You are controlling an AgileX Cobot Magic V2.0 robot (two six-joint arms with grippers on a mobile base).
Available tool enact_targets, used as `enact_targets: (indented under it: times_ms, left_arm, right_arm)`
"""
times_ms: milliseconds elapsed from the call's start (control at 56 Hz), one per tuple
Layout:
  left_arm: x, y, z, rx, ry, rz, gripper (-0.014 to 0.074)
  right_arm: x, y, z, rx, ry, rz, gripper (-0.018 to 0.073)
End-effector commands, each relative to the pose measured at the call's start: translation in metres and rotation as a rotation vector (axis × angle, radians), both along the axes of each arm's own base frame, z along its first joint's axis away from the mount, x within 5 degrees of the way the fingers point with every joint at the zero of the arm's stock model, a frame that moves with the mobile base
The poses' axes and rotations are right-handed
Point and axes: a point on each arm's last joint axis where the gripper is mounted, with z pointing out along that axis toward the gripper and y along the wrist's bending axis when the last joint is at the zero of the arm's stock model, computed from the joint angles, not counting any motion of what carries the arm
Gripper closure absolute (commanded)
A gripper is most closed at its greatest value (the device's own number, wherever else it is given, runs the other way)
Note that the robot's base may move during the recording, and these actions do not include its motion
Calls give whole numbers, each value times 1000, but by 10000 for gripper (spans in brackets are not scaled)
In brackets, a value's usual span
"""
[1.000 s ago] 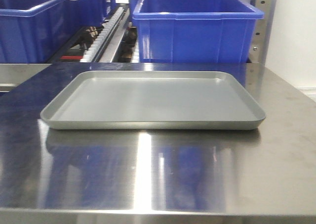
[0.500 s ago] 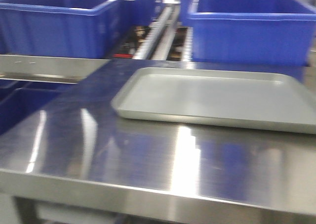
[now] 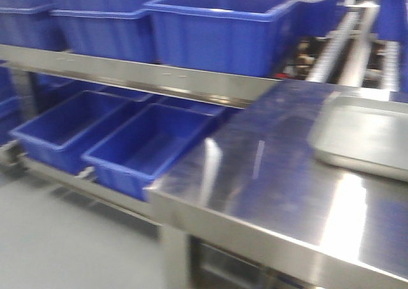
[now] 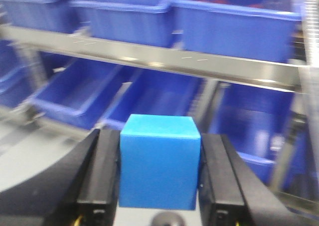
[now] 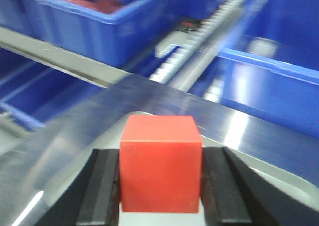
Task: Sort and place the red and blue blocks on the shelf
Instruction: 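Drive the base away from the table toward the bin shelves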
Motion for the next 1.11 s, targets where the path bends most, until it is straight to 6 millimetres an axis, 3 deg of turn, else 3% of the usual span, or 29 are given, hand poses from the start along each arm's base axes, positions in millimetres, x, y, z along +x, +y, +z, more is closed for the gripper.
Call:
enact_targets:
  times_ms: [0,1089]
  left_arm:
    - [0,0,18,-22,-118,-3,341]
    - [0,0,18,-22,-118,-3,341]
  right_arm:
    - [0,-1,18,-2,-113,-8,176]
    - [0,-1,18,-2,-113,-8,176]
